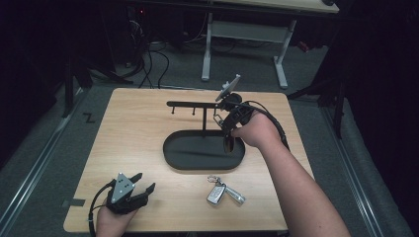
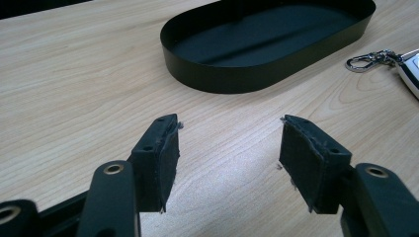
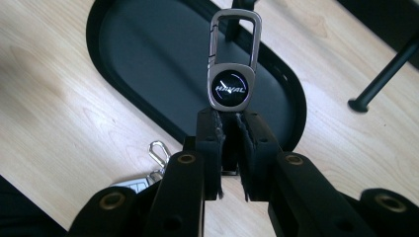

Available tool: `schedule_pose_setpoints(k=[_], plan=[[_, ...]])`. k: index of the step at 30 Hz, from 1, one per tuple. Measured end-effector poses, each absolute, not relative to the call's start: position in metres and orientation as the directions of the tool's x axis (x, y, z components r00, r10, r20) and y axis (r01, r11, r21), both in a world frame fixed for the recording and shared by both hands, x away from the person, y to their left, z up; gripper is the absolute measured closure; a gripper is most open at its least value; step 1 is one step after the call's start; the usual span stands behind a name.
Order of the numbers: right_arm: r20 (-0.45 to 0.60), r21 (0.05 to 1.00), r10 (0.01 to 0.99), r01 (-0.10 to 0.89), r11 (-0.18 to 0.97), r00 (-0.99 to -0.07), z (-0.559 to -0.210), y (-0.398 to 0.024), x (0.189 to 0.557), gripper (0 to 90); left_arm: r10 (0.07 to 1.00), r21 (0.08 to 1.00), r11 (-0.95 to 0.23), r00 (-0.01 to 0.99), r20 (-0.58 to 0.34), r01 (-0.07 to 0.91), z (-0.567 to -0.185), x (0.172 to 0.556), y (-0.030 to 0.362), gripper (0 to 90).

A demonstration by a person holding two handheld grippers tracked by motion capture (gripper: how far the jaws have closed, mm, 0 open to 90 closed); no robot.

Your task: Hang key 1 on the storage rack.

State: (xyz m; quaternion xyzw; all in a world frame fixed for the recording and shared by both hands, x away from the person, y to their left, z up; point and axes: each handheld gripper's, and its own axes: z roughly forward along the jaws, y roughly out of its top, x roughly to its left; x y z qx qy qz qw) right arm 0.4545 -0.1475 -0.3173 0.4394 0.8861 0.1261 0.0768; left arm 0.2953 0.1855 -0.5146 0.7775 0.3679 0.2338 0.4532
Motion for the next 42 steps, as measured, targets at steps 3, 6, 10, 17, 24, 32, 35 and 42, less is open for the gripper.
schedule_pose_setpoints(k=[3, 6, 10, 17, 24, 32, 35, 42], plan=[[-0.028, 0.299, 0.796, 0.755, 0.584, -0.604, -0.316, -0.145, 0.458, 80.6, 0.785, 0.878, -0.316, 0.619, 0.029, 0.359, -0.515, 0.295, 0.185, 40.5], [-0.024, 0.303, 0.804, 0.762, 0.572, -0.594, -0.316, -0.142, 0.461, 80.6, 0.786, 0.88, -0.312, 0.618, 0.027, 0.359, -0.515, 0.296, 0.185, 40.5], [-0.035, 0.3, 0.811, 0.768, 0.565, -0.584, -0.322, -0.138, 0.466, 80.6, 0.785, 0.878, -0.316, 0.619, 0.03, 0.358, -0.515, 0.295, 0.186, 40.5], [-0.036, 0.288, 0.832, 0.792, 0.539, -0.553, -0.335, -0.137, 0.473, 80.6, 0.782, 0.878, -0.316, 0.622, 0.026, 0.36, -0.515, 0.296, 0.186, 40.5], [-0.047, 0.305, 0.834, 0.787, 0.536, -0.55, -0.34, -0.137, 0.481, 80.5, 0.779, 0.874, -0.324, 0.626, 0.03, 0.362, -0.515, 0.296, 0.185, 40.5], [-0.028, 0.326, 0.853, 0.802, 0.5, -0.521, -0.351, -0.137, 0.49, 79.8, 0.776, 0.875, -0.323, 0.63, 0.028, 0.359, -0.515, 0.296, 0.185, 40.5], [-0.023, 0.331, 0.862, 0.809, 0.485, -0.507, -0.353, -0.136, 0.49, 79.5, 0.775, 0.877, -0.32, 0.631, 0.025, 0.358, -0.515, 0.296, 0.185, 40.5], [-0.037, 0.326, 0.859, 0.806, 0.494, -0.511, -0.357, -0.135, 0.492, 79.5, 0.776, 0.877, -0.316, 0.63, 0.019, 0.362, -0.515, 0.297, 0.186, 40.5]])
